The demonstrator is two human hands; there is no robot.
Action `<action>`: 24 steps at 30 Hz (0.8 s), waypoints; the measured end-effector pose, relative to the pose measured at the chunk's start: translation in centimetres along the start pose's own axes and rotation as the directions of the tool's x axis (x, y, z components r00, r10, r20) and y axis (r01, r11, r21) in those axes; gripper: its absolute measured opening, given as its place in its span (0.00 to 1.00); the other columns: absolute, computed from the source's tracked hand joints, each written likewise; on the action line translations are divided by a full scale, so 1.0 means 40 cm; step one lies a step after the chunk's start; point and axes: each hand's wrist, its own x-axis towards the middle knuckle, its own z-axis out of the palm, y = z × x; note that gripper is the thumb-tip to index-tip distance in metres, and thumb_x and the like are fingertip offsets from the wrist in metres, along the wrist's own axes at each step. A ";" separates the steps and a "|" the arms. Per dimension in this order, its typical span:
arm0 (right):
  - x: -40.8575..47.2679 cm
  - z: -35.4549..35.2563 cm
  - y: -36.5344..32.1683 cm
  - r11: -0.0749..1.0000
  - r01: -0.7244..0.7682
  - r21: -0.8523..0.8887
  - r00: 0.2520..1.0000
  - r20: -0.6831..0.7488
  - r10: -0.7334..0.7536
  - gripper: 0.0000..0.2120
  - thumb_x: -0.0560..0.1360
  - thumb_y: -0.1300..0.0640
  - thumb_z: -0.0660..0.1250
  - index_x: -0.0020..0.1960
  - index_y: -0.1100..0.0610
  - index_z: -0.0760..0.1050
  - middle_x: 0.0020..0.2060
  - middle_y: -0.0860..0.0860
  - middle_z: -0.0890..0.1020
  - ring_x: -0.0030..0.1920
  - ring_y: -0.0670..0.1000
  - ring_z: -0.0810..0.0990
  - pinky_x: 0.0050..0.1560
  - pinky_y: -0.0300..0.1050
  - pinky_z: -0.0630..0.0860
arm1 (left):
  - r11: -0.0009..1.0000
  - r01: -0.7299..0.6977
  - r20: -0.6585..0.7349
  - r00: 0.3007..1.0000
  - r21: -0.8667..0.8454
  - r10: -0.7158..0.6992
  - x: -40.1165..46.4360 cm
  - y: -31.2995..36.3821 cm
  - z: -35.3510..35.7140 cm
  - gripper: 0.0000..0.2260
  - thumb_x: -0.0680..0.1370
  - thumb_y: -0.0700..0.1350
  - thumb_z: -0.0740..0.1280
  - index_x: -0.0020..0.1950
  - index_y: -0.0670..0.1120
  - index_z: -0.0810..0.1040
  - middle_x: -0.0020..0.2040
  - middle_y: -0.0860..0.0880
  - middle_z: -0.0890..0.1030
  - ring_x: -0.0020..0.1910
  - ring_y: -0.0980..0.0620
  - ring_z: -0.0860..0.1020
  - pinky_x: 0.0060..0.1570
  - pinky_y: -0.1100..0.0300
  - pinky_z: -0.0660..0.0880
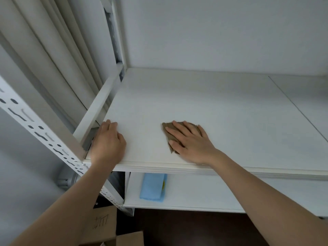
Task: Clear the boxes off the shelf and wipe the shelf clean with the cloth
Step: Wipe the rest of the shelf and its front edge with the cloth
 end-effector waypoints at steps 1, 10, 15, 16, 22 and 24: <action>-0.017 -0.004 0.028 1.000 -0.024 -0.005 1.000 -0.005 0.024 0.24 0.81 0.38 0.42 0.76 0.34 0.44 0.77 0.36 0.44 0.77 0.44 0.40 0.75 0.55 0.38 | 1.000 0.005 0.002 1.000 -0.005 -0.005 -0.001 -0.001 0.002 0.21 0.79 0.42 0.53 0.71 0.41 0.68 0.74 0.44 0.64 0.74 0.46 0.61 0.70 0.46 0.63; 0.044 -0.019 0.068 0.951 -0.309 0.019 0.950 -0.028 0.310 0.25 0.81 0.40 0.43 0.78 0.38 0.45 0.78 0.41 0.43 0.78 0.51 0.40 0.74 0.62 0.37 | 0.999 0.044 -0.042 0.998 0.005 -0.044 -0.012 0.021 -0.001 0.19 0.79 0.42 0.54 0.68 0.41 0.71 0.73 0.45 0.67 0.70 0.43 0.67 0.63 0.44 0.70; -0.027 0.006 -0.021 0.997 -0.072 0.019 0.997 -0.034 0.073 0.24 0.81 0.40 0.43 0.77 0.35 0.45 0.78 0.38 0.44 0.77 0.47 0.40 0.74 0.59 0.37 | 0.984 -0.152 -0.038 0.987 0.090 0.156 -0.024 0.034 -0.008 0.18 0.76 0.31 0.57 0.64 0.37 0.74 0.72 0.42 0.67 0.71 0.42 0.65 0.65 0.45 0.68; -0.050 0.010 -0.018 1.000 -0.029 0.007 0.999 -0.034 0.029 0.24 0.81 0.40 0.43 0.76 0.35 0.46 0.78 0.38 0.45 0.77 0.47 0.41 0.75 0.58 0.38 | 0.972 -0.206 -0.028 0.977 0.118 0.210 -0.031 0.038 -0.009 0.18 0.75 0.29 0.57 0.63 0.37 0.75 0.72 0.41 0.68 0.72 0.42 0.65 0.65 0.46 0.68; -0.108 -0.027 0.137 0.948 -0.319 0.006 0.945 -0.074 0.318 0.26 0.81 0.38 0.45 0.77 0.37 0.45 0.78 0.39 0.46 0.78 0.48 0.44 0.75 0.58 0.42 | 0.913 -0.355 0.070 0.935 0.201 0.348 -0.085 0.061 -0.042 0.25 0.72 0.25 0.60 0.67 0.40 0.71 0.74 0.42 0.62 0.75 0.44 0.58 0.69 0.52 0.64; -0.108 -0.027 0.152 0.914 -0.405 0.020 0.913 -0.048 0.406 0.26 0.81 0.39 0.44 0.78 0.39 0.44 0.78 0.41 0.44 0.78 0.49 0.42 0.75 0.59 0.39 | 0.913 -0.361 0.120 0.931 0.190 0.344 -0.096 0.063 -0.055 0.26 0.72 0.26 0.60 0.69 0.42 0.69 0.75 0.44 0.59 0.74 0.45 0.60 0.67 0.52 0.66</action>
